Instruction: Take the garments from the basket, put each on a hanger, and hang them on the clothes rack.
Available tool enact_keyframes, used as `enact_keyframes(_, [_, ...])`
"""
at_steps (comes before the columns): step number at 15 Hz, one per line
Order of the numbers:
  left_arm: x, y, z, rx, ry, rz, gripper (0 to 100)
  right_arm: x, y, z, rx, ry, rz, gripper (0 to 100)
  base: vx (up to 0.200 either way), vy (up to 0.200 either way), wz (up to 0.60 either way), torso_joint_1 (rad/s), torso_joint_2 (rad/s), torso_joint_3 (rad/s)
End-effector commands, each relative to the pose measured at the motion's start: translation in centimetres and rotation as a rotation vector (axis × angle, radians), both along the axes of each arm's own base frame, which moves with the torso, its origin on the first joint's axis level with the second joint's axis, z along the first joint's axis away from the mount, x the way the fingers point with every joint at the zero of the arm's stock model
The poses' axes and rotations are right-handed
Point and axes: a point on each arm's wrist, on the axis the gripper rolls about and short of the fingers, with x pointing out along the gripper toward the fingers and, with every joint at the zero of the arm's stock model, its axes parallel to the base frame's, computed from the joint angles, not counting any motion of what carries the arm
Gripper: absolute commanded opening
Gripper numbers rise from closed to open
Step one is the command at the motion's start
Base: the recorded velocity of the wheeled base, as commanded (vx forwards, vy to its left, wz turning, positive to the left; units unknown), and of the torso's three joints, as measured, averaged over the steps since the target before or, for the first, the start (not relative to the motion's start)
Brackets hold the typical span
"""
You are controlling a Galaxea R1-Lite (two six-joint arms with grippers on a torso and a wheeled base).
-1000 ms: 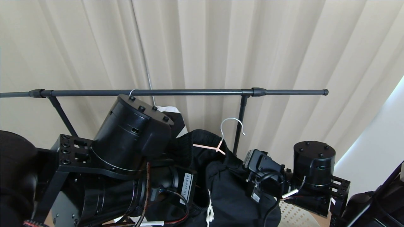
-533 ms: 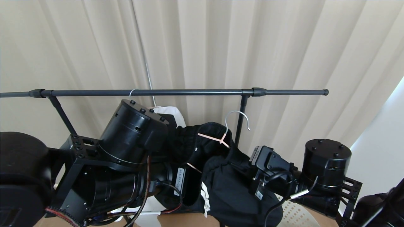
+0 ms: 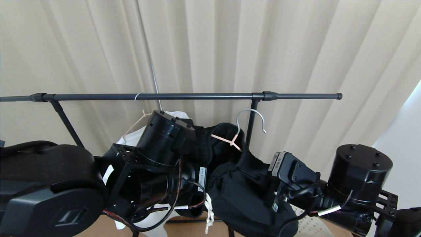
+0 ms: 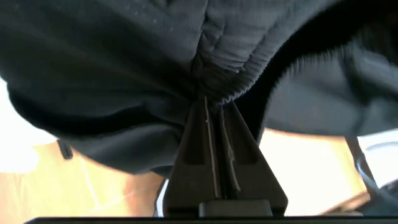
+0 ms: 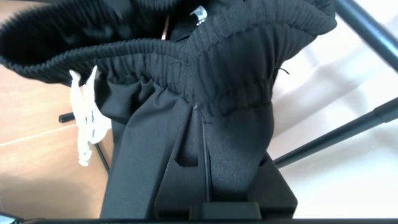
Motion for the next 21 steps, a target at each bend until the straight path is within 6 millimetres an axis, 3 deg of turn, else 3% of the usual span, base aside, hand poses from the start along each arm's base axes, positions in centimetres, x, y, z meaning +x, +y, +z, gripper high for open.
enact_keyframes(1, [0.3, -0.4, -0.8, 0.014, 0.013, 0.001, 0, -0.6, -0.1, 0.5, 0.010, -0.015, 0.011, 0, 0.000, 0.000, 0.00, 0.000, 0.00, 0.000])
enact_keyframes(2, [0.2, -0.3, -0.7, 0.009, 0.008, -0.001, 100, -0.6, -0.1, 0.5, 0.010, -0.015, 0.011, 0, 0.000, 0.000, 0.00, 0.000, 0.00, 0.000])
enact_keyframes(4, [-0.1, -0.2, -0.3, 0.004, -0.002, -0.005, 100, -0.6, -0.1, 0.5, 0.010, -0.015, 0.011, 0, 0.000, 0.000, 0.00, 0.000, 0.00, 0.000])
enact_keyframes(9, [-4.0, 2.6, 2.3, -0.013, -0.107, 0.022, 100, -0.5, 0.0, 0.2, 0.003, -0.004, 0.011, 0, 0.000, 0.000, 0.00, 0.000, 0.00, 0.000])
enact_keyframes(14, [-7.7, 7.6, 4.4, -0.005, -0.232, -0.031, 100, -0.7, -0.5, -0.7, -0.009, 0.037, 0.073, 0, 0.000, 0.000, 0.00, 0.000, 0.00, 0.000])
enact_keyframes(18, [-7.8, 11.5, 5.8, 0.050, -0.329, -0.136, 100, -0.9, -1.1, -1.7, -0.013, 0.094, 0.207, 0, 0.000, 0.000, 0.00, 0.000, 0.00, 0.000])
enact_keyframes(21, [-5.6, 12.7, 6.5, 0.051, -0.351, -0.317, 100, -1.1, -1.1, -2.2, -0.019, 0.118, 0.251, 0, 0.000, 0.000, 0.00, 0.000, 0.00, 0.000])
